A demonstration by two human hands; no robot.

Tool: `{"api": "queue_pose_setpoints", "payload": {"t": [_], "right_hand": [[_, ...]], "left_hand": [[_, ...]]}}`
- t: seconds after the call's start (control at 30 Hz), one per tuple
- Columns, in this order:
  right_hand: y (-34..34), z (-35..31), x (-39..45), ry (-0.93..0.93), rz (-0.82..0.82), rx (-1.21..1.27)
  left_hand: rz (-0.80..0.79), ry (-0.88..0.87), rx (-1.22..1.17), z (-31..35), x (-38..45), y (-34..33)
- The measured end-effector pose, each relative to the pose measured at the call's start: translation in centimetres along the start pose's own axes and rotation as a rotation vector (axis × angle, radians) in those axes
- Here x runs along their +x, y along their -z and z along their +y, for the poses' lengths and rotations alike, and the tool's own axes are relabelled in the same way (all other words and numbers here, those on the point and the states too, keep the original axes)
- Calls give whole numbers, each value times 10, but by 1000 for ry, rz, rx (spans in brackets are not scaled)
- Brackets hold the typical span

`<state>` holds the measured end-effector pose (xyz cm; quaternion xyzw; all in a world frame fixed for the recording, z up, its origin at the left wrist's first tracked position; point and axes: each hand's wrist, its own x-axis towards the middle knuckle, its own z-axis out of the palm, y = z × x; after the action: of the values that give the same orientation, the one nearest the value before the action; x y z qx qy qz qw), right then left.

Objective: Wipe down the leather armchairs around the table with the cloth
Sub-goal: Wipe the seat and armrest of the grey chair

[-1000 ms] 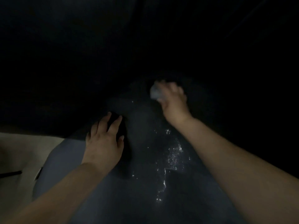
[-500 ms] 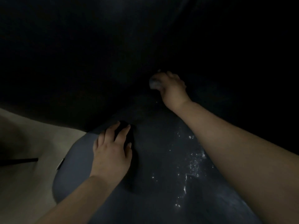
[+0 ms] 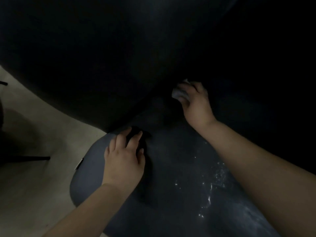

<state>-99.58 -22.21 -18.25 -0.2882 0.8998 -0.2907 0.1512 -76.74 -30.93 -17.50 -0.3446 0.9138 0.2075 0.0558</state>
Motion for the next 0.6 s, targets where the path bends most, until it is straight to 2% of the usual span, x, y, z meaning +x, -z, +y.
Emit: {"api": "queue_pose_setpoints", "payload": {"t": [0.17, 0.23, 0.33, 0.5, 0.6], "right_hand": [[-32, -38, 4, 222, -322, -69], [-43, -48, 0, 288, -352, -119], [-49, -52, 0, 293, -359, -169], [-69, -71, -20, 466, -572, -225], [-62, -62, -16, 491, -628, -200]], "left_hand": [[-3, -24, -18, -10, -4, -2], [8, -6, -20, -13, -7, -1], [25, 46, -34, -16, -10, 1], [33, 33, -2, -15, -12, 1], [27, 24, -5, -14, -11, 1]]}}
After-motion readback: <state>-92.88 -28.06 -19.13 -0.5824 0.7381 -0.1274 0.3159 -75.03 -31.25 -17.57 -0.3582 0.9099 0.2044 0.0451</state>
